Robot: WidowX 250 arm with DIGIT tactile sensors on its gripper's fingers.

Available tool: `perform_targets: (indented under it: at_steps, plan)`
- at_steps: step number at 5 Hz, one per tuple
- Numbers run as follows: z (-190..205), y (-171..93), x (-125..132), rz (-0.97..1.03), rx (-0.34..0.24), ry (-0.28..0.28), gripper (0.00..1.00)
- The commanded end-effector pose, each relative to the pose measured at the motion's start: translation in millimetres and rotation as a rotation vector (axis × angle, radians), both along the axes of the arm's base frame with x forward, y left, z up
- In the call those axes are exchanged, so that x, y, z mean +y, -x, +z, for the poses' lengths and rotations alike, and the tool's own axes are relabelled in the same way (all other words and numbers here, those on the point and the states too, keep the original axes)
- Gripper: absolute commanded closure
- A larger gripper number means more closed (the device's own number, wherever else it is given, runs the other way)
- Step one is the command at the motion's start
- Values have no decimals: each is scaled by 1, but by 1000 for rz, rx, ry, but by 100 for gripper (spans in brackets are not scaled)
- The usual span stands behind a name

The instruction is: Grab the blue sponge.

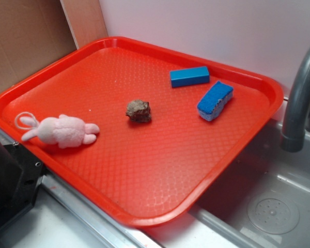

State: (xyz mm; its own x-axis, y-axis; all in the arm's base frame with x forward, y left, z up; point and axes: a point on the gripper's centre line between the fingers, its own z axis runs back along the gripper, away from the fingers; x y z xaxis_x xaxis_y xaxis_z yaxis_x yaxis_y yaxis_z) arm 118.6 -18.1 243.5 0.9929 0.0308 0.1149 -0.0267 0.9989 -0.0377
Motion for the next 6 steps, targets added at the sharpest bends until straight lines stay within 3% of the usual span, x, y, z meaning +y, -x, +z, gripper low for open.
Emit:
perform_targets:
  at_steps: [1, 2, 3, 5, 6]
  plan:
    - [0, 0, 0, 0, 0, 0, 0]
    - [-50, -43, -11, 101, 155, -159, 0]
    - [-75, -79, -30, 280, 36, -166, 0]
    - [-86, -108, -38, 478, -98, 154, 0]
    - [-86, -108, -38, 478, -98, 154, 0]
